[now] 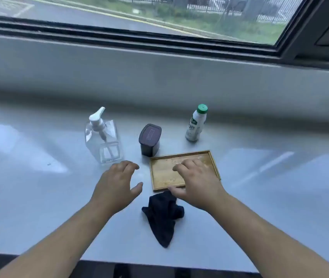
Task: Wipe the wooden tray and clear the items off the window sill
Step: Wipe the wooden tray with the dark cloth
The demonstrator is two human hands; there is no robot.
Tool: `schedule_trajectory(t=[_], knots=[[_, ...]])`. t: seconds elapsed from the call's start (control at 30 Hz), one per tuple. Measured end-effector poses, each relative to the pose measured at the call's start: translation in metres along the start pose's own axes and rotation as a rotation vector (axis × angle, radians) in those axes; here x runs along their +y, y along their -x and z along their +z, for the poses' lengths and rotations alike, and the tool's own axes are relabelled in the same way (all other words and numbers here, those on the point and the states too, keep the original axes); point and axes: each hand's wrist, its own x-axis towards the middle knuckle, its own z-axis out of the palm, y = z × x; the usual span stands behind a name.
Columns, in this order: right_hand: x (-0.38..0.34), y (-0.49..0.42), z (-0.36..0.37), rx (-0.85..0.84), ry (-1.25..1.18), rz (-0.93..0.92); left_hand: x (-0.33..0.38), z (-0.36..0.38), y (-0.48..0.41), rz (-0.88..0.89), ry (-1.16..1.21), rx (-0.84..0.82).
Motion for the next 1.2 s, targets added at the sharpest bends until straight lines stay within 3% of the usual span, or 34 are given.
schedule_trajectory(t=[0.13,0.27,0.37,0.5,0.6,0.73,0.8,0.87,0.93,1.07,1.13,1.2], knots=[[-0.011,0.008,0.081,-0.224,-0.090,-0.070,-0.004,0.053,0.004,-0.059,-0.022,-0.141],[-0.019,0.020,0.144,-0.327,-0.018,-0.156,-0.011,0.091,0.000,-0.084,0.000,-0.133],[-0.015,0.017,0.149,-0.254,-0.050,-0.116,-0.007,0.107,-0.016,-0.109,0.004,-0.114],[0.014,0.017,0.124,-0.138,-0.269,0.016,-0.003,0.122,-0.046,-0.094,0.122,-0.043],[0.050,0.015,0.089,0.046,-0.386,0.160,0.000,0.136,-0.063,-0.062,0.154,-0.021],[0.115,-0.019,0.062,0.344,-0.368,0.348,-0.002,0.156,-0.067,-0.036,0.126,0.001],[0.136,-0.055,0.075,0.356,-0.342,0.452,-0.008,0.163,-0.071,-0.051,0.134,0.020],[0.130,-0.091,0.098,0.244,-0.296,0.543,-0.011,0.166,-0.073,-0.041,0.109,0.028],[0.096,-0.114,0.120,0.178,-0.217,0.484,-0.010,0.168,-0.074,-0.043,0.100,0.038],[0.013,-0.119,0.141,0.115,-0.285,0.083,-0.006,0.173,-0.077,-0.061,0.135,0.103],[0.010,-0.110,0.140,0.015,-0.314,-0.037,-0.005,0.174,-0.079,-0.060,0.128,0.114],[0.045,-0.101,0.130,-0.044,-0.266,-0.025,-0.006,0.173,-0.079,-0.058,0.118,0.100]])
